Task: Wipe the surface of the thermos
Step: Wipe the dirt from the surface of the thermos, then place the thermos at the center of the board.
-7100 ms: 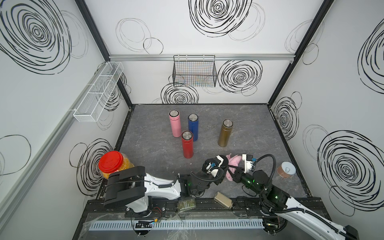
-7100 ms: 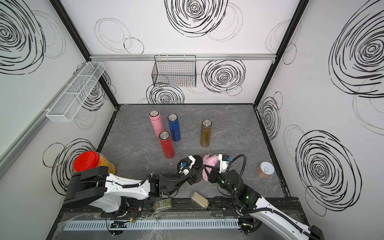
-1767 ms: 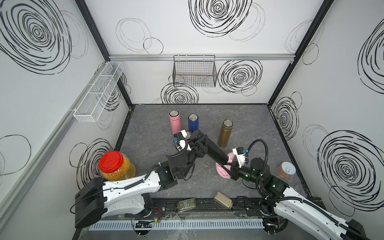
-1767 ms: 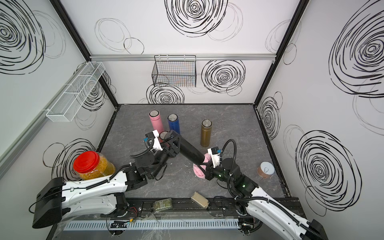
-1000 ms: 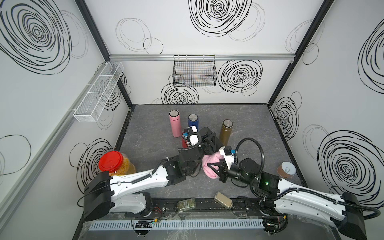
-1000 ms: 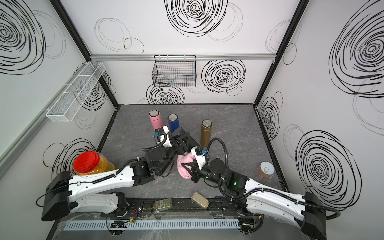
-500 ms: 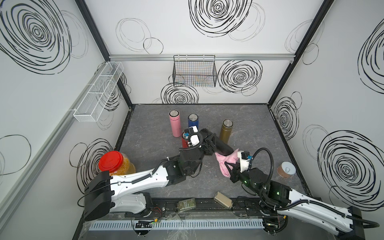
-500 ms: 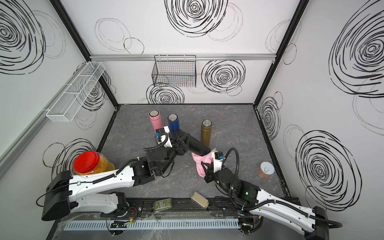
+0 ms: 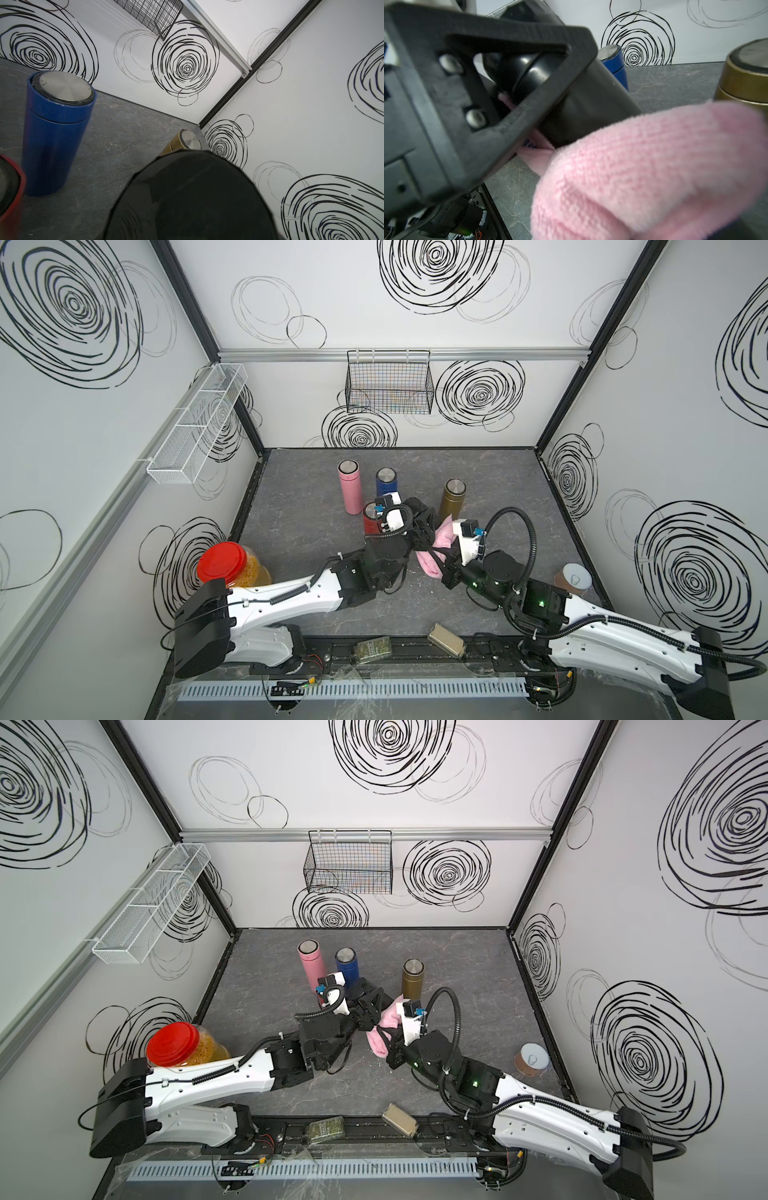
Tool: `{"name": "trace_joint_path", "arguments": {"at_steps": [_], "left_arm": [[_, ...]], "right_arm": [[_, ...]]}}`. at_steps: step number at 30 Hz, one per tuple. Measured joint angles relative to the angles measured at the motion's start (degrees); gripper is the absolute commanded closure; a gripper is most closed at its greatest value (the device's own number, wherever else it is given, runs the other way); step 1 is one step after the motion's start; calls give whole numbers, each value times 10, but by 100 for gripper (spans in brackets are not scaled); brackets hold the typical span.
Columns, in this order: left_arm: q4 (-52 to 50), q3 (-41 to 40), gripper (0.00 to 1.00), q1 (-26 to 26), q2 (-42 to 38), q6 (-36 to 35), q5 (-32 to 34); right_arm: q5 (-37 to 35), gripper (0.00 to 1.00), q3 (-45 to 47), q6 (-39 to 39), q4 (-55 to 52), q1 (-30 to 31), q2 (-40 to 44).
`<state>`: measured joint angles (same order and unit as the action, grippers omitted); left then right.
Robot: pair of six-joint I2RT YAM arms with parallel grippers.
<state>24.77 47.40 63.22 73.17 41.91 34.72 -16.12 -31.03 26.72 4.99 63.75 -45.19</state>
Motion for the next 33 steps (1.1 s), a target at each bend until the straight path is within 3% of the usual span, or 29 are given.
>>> {"name": "trace_joint_path", "arguments": {"at_steps": [9, 18, 33], "left_arm": [[-40, 14, 100, 0, 2, -44, 31], [-117, 139, 100, -11, 82, -115, 96], [-160, 307, 100, -120, 266, -207, 76]], "right_arm": [[-17, 100, 102, 76, -82, -63, 73], [-42, 100, 113, 123, -218, -106, 148], [-26, 100, 112, 151, -276, -130, 233]]}}
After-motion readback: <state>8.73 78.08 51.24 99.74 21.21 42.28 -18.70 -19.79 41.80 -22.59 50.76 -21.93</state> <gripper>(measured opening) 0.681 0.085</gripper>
